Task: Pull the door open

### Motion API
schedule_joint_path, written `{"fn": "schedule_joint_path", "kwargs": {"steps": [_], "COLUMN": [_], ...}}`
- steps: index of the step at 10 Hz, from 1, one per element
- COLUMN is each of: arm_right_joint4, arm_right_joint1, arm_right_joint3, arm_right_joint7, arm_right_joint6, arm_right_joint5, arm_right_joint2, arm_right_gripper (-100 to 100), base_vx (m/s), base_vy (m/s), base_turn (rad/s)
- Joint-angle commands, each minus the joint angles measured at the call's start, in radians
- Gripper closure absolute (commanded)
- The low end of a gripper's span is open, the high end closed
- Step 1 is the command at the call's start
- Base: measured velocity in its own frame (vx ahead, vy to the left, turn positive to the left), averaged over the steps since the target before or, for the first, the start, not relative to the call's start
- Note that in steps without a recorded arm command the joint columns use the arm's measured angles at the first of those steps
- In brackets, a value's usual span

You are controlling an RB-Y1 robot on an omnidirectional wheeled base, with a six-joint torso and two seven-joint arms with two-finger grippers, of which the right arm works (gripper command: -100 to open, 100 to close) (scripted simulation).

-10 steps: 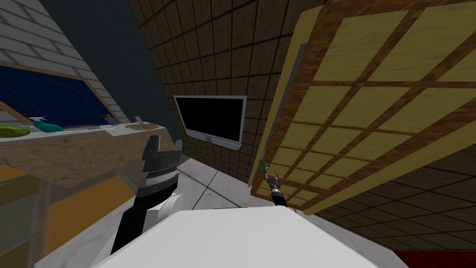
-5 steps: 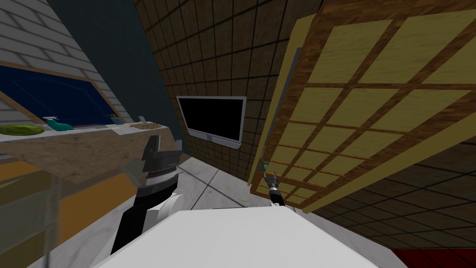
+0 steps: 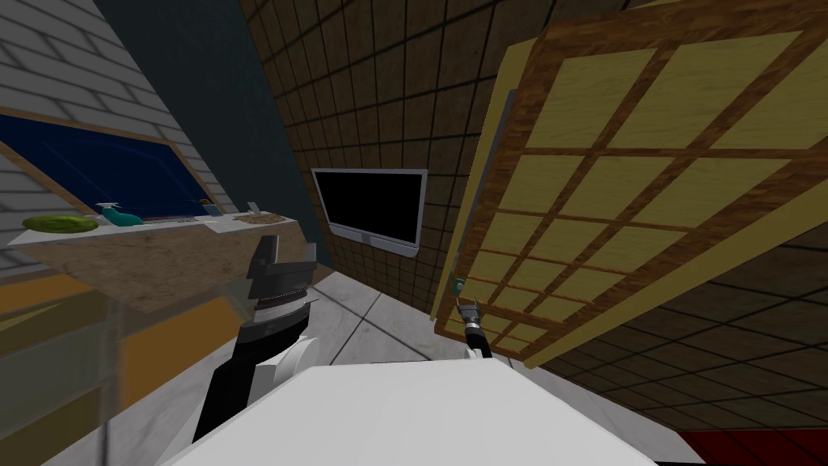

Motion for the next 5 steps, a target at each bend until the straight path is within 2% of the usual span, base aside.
{"fn": "schedule_joint_path", "kwargs": {"steps": [1,2,3,4,5], "arm_right_joint4": [-0.020,-0.020,-0.022,-0.022,-0.024], "arm_right_joint1": [0.002,0.002,-0.004,-0.004,-0.009], "arm_right_joint3": [0.010,0.010,0.018,0.018,0.024], "arm_right_joint7": [-0.050,-0.062,-0.099,-0.103,-0.143], "arm_right_joint6": [0.013,0.013,0.018,0.018,0.022], "arm_right_joint5": [-0.022,-0.022,-0.036,-0.036,-0.049], "arm_right_joint2": [0.008,0.008,0.014,0.014,0.019], "arm_right_gripper": [-100,-100,-100,-100,-100], "base_vx": [-0.081,-0.064,-0.054,-0.043,-0.047], "base_vy": [-0.025,-0.022,-0.017,-0.009,-0.007], "base_turn": [0.039,0.010,0.017,0.012,0.013]}}
